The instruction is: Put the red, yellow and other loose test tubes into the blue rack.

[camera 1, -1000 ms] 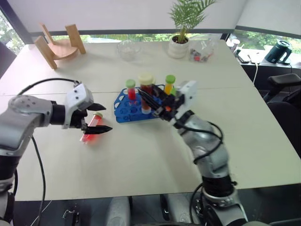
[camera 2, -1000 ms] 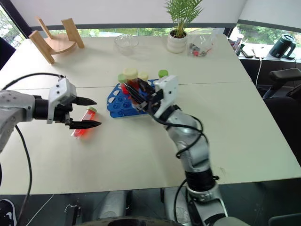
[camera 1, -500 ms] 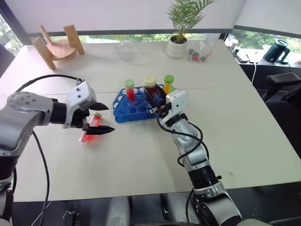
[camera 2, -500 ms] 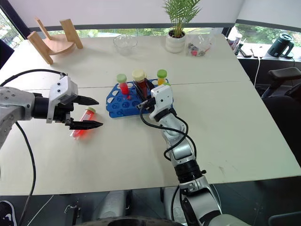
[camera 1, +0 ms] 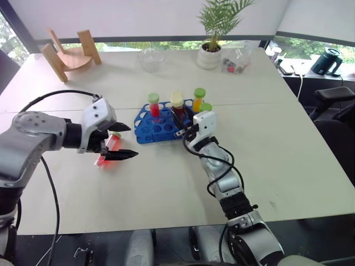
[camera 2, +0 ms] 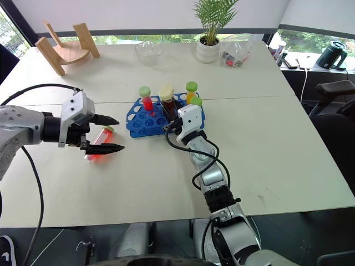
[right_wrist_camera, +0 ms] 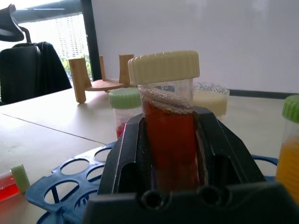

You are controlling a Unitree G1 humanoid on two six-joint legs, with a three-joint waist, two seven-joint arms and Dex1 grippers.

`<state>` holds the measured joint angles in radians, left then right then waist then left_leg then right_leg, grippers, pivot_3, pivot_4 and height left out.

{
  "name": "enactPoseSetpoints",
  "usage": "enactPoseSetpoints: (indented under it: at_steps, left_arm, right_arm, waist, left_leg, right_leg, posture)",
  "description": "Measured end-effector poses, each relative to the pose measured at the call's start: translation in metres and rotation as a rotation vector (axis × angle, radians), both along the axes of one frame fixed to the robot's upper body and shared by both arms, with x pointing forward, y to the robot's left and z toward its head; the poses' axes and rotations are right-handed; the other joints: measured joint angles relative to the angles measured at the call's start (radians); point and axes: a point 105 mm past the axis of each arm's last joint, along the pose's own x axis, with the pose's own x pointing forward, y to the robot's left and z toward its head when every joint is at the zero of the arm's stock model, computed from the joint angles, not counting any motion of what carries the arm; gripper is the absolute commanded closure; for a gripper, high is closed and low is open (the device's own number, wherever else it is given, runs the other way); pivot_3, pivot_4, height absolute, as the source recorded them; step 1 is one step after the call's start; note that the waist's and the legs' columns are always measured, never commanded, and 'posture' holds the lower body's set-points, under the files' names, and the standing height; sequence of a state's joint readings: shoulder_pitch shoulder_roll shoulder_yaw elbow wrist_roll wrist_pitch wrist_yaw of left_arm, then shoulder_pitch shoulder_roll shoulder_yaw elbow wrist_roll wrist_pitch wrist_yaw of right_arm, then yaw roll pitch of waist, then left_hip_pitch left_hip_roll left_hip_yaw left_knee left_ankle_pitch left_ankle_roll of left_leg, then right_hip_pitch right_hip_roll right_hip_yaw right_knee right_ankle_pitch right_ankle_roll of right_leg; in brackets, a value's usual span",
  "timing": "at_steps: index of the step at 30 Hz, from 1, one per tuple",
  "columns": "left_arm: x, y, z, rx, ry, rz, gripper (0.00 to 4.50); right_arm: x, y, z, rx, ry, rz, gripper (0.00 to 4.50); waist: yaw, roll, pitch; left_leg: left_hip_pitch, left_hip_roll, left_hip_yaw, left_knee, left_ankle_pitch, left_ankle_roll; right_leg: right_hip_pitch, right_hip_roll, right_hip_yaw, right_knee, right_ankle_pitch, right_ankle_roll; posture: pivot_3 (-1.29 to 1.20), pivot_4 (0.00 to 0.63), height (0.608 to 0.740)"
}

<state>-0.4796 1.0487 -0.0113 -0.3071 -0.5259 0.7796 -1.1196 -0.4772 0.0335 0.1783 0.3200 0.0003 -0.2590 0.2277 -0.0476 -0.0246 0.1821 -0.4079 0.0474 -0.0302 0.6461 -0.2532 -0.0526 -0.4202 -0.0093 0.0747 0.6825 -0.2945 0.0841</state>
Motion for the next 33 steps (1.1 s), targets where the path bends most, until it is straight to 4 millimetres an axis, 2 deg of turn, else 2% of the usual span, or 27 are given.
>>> enactPoseSetpoints:
  at_steps: [5, 7, 8, 10, 11, 13, 16, 18, 21, 24, 27, 29, 31, 33]
  left_arm:
    - [-0.002, -0.003, 0.0, -0.003, 0.003, -0.003, 0.0]
    - [-0.002, -0.004, 0.0, -0.006, 0.004, -0.002, 0.0]
    - [-0.002, -0.004, 0.001, -0.007, 0.003, 0.0, 0.0]
    - [-0.002, -0.004, 0.002, -0.011, -0.001, 0.001, 0.0]
    - [-0.002, -0.004, 0.003, -0.012, -0.004, 0.003, 0.0]
    - [-0.002, -0.003, 0.004, -0.014, -0.007, 0.007, 0.0]
    - [0.001, -0.002, 0.007, -0.025, -0.024, 0.025, 0.0]
    - [0.013, 0.0, 0.017, -0.071, -0.063, 0.084, 0.0]
    - [0.036, 0.016, 0.036, -0.105, -0.118, 0.223, 0.0]
    - [0.053, 0.046, 0.051, -0.069, -0.118, 0.387, 0.0]
    - [0.074, 0.066, 0.062, -0.008, 0.006, 0.578, 0.0]
    - [0.08, 0.077, 0.065, 0.033, 0.079, 0.688, 0.0]
    - [0.083, 0.073, 0.06, 0.076, 0.176, 0.709, 0.0]
    - [0.083, 0.058, 0.046, 0.135, 0.324, 0.7, 0.0]
  right_arm:
    - [0.004, 0.003, -0.003, -0.007, 0.0, -0.001, 3.64]
    - [0.004, 0.003, -0.002, -0.007, -0.006, 0.0, 2.62]
    - [0.003, 0.003, -0.001, -0.005, -0.01, 0.0, 2.31]
    - [0.002, 0.003, 0.001, -0.003, -0.02, 0.003, 1.38]
    - [0.0, 0.003, 0.004, 0.003, -0.032, 0.005, 0.76]
    - [-0.003, 0.004, 0.008, 0.011, -0.048, 0.008, 0.03]
    - [-0.01, 0.005, 0.012, 0.016, -0.064, 0.018, 0.03]
    - [-0.018, 0.005, 0.017, 0.002, -0.088, 0.034, 0.03]
    - [-0.037, 0.006, 0.043, -0.045, -0.182, 0.102, 0.03]
    - [-0.059, 0.002, 0.076, -0.077, -0.252, 0.208, 0.03]
    - [-0.078, -0.006, 0.094, -0.163, -0.219, 0.376, 0.03]
    - [-0.092, -0.011, 0.106, -0.185, -0.2, 0.471, 0.03]
    - [-0.101, -0.013, 0.106, -0.174, -0.101, 0.575, 0.03]
    - [-0.114, -0.015, 0.097, -0.199, 0.073, 0.733, 0.03]
  waist:
    - [-0.002, 0.0, 0.0]
    - [-0.002, 0.0, 0.0]
    - [-0.002, 0.0, 0.0]
    - [-0.002, 0.0, 0.0]
    - [-0.001, 0.0, 0.0]
    - [-0.001, 0.0, 0.0]
    - [0.0, 0.0, 0.0]
    - [0.005, 0.0, 0.0]
    - [0.003, 0.0, 0.0]
    - [0.0, 0.0, 0.0]
    - [0.01, -0.001, 0.001]
    - [0.006, -0.001, 0.001]
    - [0.006, -0.001, 0.001]
    - [0.009, 0.0, 0.002]
  left_leg:
    - [0.0, 0.0, 0.0, 0.0, 0.0, 0.0]
    - [0.0, 0.0, 0.0, 0.0, 0.0, 0.0]
    - [0.0, 0.0, 0.0, 0.0, 0.0, 0.0]
    - [0.0, 0.0, 0.0, 0.0, 0.0, 0.0]
    - [0.0, 0.0, 0.0, 0.0, 0.0, 0.0]
    - [0.0, 0.0, 0.0, 0.0, 0.0, 0.0]
    - [0.0, 0.0, 0.0, 0.0, 0.0, 0.0]
    - [0.0, 0.0, -0.001, 0.001, 0.0, 0.0]
    - [-0.001, -0.001, -0.001, 0.002, 0.0, 0.0]
    - [0.0, 0.0, -0.001, 0.001, 0.0, 0.0]
    - [-0.001, -0.001, -0.004, 0.002, 0.0, 0.0]
    - [0.0, -0.002, -0.004, 0.002, 0.0, 0.0]
    - [0.0, -0.002, -0.004, 0.001, 0.0, 0.0]
    - [0.0, -0.002, -0.005, 0.001, 0.0, 0.001]
  right_leg:
    - [0.0, 0.0, 0.0, 0.001, 0.0, 0.0]
    - [0.0, 0.0, 0.0, 0.001, 0.0, 0.0]
    - [0.0, 0.0, 0.0, 0.001, 0.0, 0.0]
    - [0.0, 0.0, 0.0, 0.001, 0.0, 0.0]
    - [0.0, 0.0, 0.0, 0.001, 0.0, 0.0]
    - [0.0, 0.0, 0.0, 0.001, 0.0, 0.0]
    - [0.0, 0.0, 0.0, 0.001, 0.0, 0.0]
    - [0.0, 0.0, 0.0, 0.001, 0.0, 0.0]
    - [0.0, 0.0, 0.0, 0.001, 0.0, 0.0]
    - [0.0, 0.001, 0.0, 0.001, 0.0, 0.0]
    - [0.001, 0.001, -0.003, 0.001, 0.0, 0.0]
    - [0.003, 0.0, -0.003, 0.0, 0.0, 0.001]
    - [0.003, 0.0, -0.003, 0.0, -0.001, 0.001]
    - [0.003, 0.0, -0.003, 0.0, -0.001, 0.001]
  posture:
    - [0.0, 0.15, 0.74]
    - [0.0, 0.15, 0.74]
    - [0.0, 0.15, 0.74]
    - [0.0, 0.15, 0.74]
    - [0.0, 0.15, 0.74]
    - [0.0, 0.15, 0.74]
    - [0.0, 0.15, 0.74]
    - [0.0, 0.15, 0.74]
    - [0.0, 0.15, 0.74]
    - [0.0, 0.15, 0.74]
    - [0.0, 0.15, 0.74]
    - [0.0, 0.15, 0.74]
    - [0.0, 0.15, 0.74]
    - [0.0, 0.15, 0.74]
